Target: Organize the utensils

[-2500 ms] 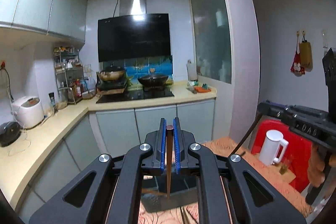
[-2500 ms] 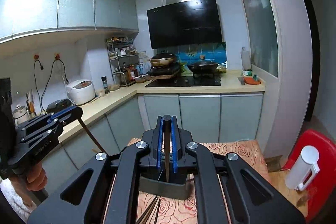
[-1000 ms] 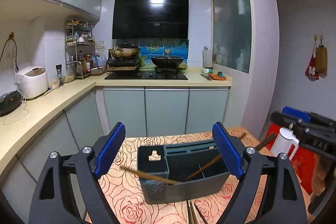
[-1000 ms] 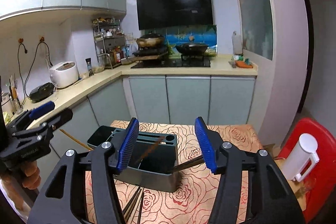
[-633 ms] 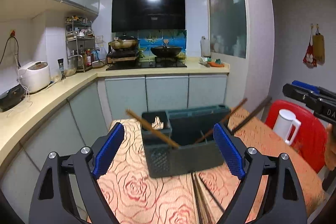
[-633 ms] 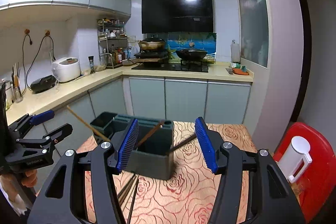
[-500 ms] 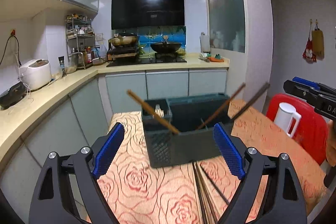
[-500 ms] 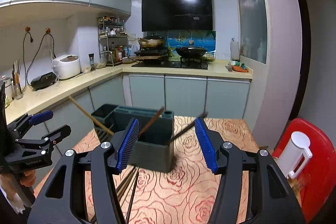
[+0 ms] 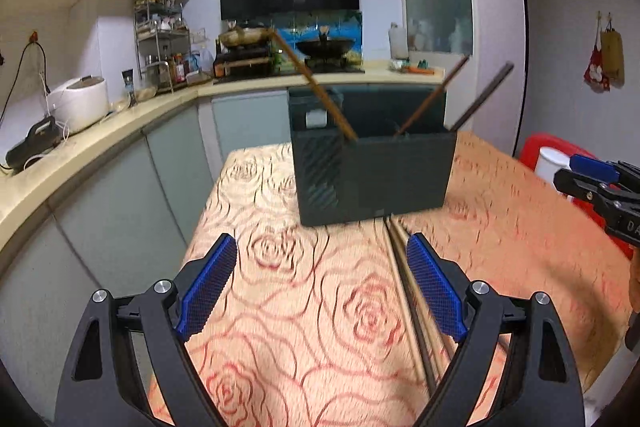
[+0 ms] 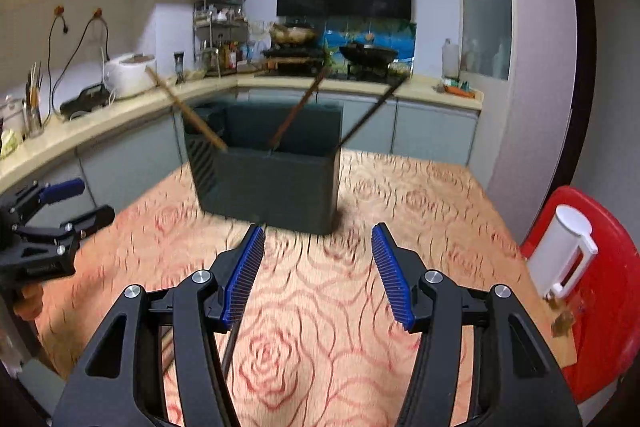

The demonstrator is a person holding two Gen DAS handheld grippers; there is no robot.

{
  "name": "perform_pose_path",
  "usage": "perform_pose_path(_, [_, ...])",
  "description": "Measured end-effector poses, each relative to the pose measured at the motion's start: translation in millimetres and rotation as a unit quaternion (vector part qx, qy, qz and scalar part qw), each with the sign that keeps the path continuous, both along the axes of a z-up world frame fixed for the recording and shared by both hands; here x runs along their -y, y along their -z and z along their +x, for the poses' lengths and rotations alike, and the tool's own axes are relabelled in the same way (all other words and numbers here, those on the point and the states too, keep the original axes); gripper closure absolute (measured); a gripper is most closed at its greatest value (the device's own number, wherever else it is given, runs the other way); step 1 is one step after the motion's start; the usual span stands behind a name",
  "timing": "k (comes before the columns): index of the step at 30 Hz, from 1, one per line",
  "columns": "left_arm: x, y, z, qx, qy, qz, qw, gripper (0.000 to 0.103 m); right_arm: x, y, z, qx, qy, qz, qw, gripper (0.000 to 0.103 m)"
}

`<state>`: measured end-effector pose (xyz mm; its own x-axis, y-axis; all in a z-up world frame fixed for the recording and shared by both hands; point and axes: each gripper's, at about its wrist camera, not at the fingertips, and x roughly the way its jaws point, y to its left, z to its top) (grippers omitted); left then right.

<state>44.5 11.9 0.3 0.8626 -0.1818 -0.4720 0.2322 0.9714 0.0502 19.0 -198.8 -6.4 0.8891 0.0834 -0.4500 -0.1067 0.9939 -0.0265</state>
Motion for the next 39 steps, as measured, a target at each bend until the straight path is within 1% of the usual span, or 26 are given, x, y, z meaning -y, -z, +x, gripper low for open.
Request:
perform_pose_path(5, [-10.5, 23.4, -4.2, -0.032, -0.007, -0.013, 0.9994, 0.019, -4.0, 26.3, -10.4, -0.029, -0.001, 0.0, 1.0, 0.048])
perform_pose_path(7, [-11.0, 30.0, -5.1, -0.043, -0.008, -0.012, 0.999, 0.019, -3.8, 33.6, -12.8, -0.038, -0.002, 0.005, 0.999, 0.048])
perform_pose_path(11, [-6.7, 42.7, -10.9, -0.054, 0.0, 0.005, 0.9985, 0.019, -7.1, 47.8, -17.5, -0.055, -0.009, 0.007, 0.998, 0.048])
perform_pose_path(13, [-3.0, 51.8, -13.4, -0.067, 0.008, 0.014, 0.9976, 0.019, -10.7, 53.2, -20.4, -0.063, -0.016, 0.004, 0.998, 0.048])
perform_pose_path(17, [5.0, 65.5, -18.3, -0.081, 0.027, 0.048, 0.9951, 0.019, -17.7, 65.1, -27.7, -0.081, -0.029, 0.001, 0.996, 0.048])
perform_pose_path(22, [10.8, 67.0, -23.3, -0.084, 0.051, 0.048, 0.994, 0.019, -28.7, 79.0, -35.7, -0.103, -0.052, -0.001, 0.993, 0.049])
perform_pose_path(26, [22.3, 71.2, -27.6, -0.083, 0.068, 0.071, 0.9917, 0.019, -41.9, 86.1, -40.9, -0.118, -0.082, -0.005, 0.99, 0.049])
perform_pose_path(29, [28.7, 75.3, -27.8, -0.092, 0.073, 0.083, 0.9896, 0.02, -46.6, 89.0, -41.5, -0.122, -0.088, -0.013, 0.988, 0.049])
perform_pose_path(32, [32.5, 78.3, -29.0, -0.098, 0.082, 0.089, 0.9878, 0.02, -46.0, 90.1, -40.4, -0.127, -0.087, -0.011, 0.988, 0.049])
perform_pose_path(33, [33.9, 79.2, -29.6, -0.099, 0.084, 0.092, 0.9872, 0.02, -46.3, 90.2, -39.8, -0.128, -0.087, -0.011, 0.988, 0.049])
perform_pose_path(35, [35.3, 80.5, -29.9, -0.101, 0.085, 0.097, 0.9865, 0.024, -47.1, 92.0, -40.0, -0.132, -0.088, -0.013, 0.987, 0.049])
perform_pose_path(37, [36.2, 82.5, -28.8, -0.107, 0.085, 0.1, 0.9855, 0.031, -48.3, 93.6, -40.5, -0.135, -0.091, -0.016, 0.986, 0.049])
perform_pose_path(39, [35.7, 83.4, -27.8, -0.114, 0.087, 0.097, 0.9849, 0.034, -50.9, 94.6, -40.4, -0.138, -0.095, -0.019, 0.986, 0.049])
